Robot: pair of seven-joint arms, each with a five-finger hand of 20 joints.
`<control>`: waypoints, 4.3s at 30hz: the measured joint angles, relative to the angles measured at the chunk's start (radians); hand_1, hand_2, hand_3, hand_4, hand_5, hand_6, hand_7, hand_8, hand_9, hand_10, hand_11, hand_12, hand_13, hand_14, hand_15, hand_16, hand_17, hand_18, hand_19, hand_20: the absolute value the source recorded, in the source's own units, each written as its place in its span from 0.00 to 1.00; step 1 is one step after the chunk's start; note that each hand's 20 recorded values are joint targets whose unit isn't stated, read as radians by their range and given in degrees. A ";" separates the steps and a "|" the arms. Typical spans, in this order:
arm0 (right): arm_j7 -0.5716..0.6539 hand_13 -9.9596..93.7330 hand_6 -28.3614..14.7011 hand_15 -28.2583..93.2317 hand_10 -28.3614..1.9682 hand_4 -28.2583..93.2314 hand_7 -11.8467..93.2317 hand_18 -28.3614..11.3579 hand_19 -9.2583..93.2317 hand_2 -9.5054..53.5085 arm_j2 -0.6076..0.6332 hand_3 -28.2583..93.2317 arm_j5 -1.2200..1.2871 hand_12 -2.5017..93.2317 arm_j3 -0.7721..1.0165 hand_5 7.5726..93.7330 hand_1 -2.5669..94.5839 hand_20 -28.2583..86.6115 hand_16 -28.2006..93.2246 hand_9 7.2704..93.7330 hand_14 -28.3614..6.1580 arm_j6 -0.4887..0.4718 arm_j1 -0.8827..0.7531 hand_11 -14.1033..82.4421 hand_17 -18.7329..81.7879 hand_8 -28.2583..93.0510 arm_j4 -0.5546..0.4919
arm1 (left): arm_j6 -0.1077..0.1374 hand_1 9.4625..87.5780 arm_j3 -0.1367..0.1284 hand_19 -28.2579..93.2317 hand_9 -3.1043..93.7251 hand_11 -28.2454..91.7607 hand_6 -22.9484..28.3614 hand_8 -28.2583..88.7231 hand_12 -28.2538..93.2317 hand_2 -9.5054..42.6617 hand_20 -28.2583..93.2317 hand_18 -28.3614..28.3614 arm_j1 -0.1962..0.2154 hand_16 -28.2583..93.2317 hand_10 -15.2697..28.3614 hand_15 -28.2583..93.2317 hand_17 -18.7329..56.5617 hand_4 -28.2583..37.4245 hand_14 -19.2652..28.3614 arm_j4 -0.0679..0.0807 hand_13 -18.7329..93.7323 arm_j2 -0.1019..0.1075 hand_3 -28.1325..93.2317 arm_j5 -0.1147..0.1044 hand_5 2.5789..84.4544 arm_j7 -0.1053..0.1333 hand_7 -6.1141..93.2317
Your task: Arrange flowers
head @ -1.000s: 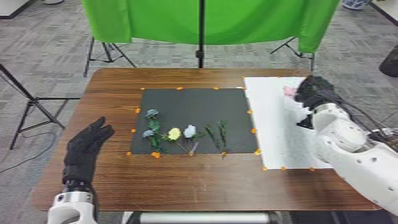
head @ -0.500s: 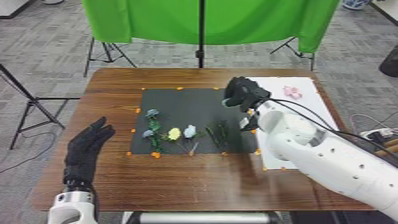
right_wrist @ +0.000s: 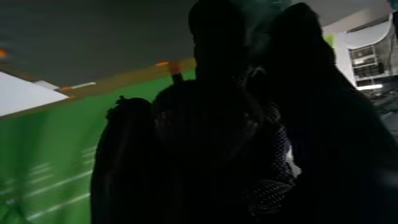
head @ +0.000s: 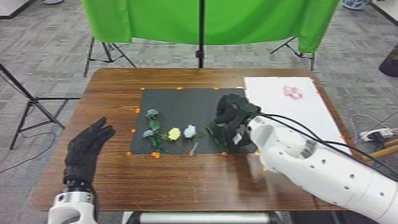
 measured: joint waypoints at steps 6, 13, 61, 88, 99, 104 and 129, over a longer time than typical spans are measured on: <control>-0.003 1.00 0.74 0.69 0.65 0.08 0.30 0.48 1.00 0.00 -0.002 0.66 -0.003 0.37 -0.001 0.81 0.65 0.71 0.50 0.97 0.78 0.015 -0.002 0.33 0.87 0.28 0.000 | -0.001 0.23 0.000 0.29 0.51 0.37 0.54 0.19 0.32 0.24 0.38 0.71 0.000 0.23 0.66 0.39 0.32 0.08 0.76 0.000 0.48 0.000 0.76 0.000 0.55 0.000 0.14; -0.008 1.00 0.74 0.70 0.65 0.08 0.30 0.47 1.00 0.00 -0.005 0.67 -0.005 0.37 -0.013 0.83 0.65 0.72 0.50 0.98 0.78 0.064 0.009 0.33 0.87 0.28 0.000 | -0.001 0.23 0.001 0.29 0.51 0.37 0.54 0.19 0.32 0.24 0.38 0.71 -0.001 0.23 0.67 0.39 0.32 0.08 0.76 0.000 0.48 0.000 0.76 0.000 0.55 0.000 0.14; 0.304 0.83 0.54 0.70 0.23 0.11 0.17 0.30 1.00 0.00 -0.012 0.72 -0.212 0.26 0.245 0.46 0.35 0.66 0.49 0.53 0.52 -0.238 0.080 0.23 0.73 0.20 0.212 | -0.006 0.23 0.002 0.29 0.50 0.37 0.54 0.19 0.32 0.24 0.38 0.72 0.007 0.23 0.66 0.39 0.31 0.11 0.76 0.000 0.48 -0.001 0.77 -0.001 0.54 0.007 0.14; 0.150 1.00 0.71 0.70 0.66 0.05 0.30 0.46 1.00 0.00 -0.015 0.69 -0.261 0.39 0.101 0.86 0.67 0.73 0.51 1.00 0.79 0.175 0.050 0.27 0.87 0.29 0.509 | -0.008 0.23 0.003 0.29 0.50 0.36 0.54 0.19 0.32 0.23 0.38 0.72 -0.002 0.23 0.66 0.39 0.31 0.11 0.77 0.001 0.48 0.000 0.77 0.000 0.54 0.003 0.14; 0.131 1.00 0.70 0.70 0.66 0.06 0.29 0.46 1.00 0.00 0.171 0.69 -0.175 0.39 0.300 0.86 0.67 0.72 0.51 1.00 0.80 0.101 -0.129 0.26 0.87 0.29 0.063 | -0.008 0.23 0.002 0.29 0.50 0.37 0.54 0.19 0.32 0.23 0.38 0.72 0.000 0.23 0.66 0.39 0.31 0.11 0.77 0.000 0.47 0.000 0.77 0.000 0.54 0.006 0.14; 0.100 1.00 0.70 0.69 0.66 0.06 0.29 0.47 1.00 0.00 0.271 0.69 -0.152 0.40 0.306 0.86 0.67 0.72 0.51 1.00 0.80 -0.012 -0.174 0.26 0.87 0.29 -0.116 | -0.008 0.23 0.001 0.29 0.50 0.37 0.54 0.19 0.32 0.23 0.39 0.72 0.002 0.23 0.66 0.39 0.31 0.11 0.77 0.000 0.47 0.000 0.77 0.000 0.54 0.006 0.14; 0.020 0.98 0.64 0.68 0.56 0.08 0.28 0.48 1.00 0.00 0.219 0.70 -0.057 0.27 0.268 0.78 0.52 0.70 0.52 0.88 0.77 -0.165 -0.276 0.39 0.85 0.27 -0.236 | -0.019 0.23 0.001 0.29 0.50 0.36 0.54 0.19 0.33 0.23 0.38 0.73 0.002 0.24 0.66 0.40 0.30 0.11 0.76 0.000 0.47 -0.004 0.77 0.003 0.53 0.002 0.14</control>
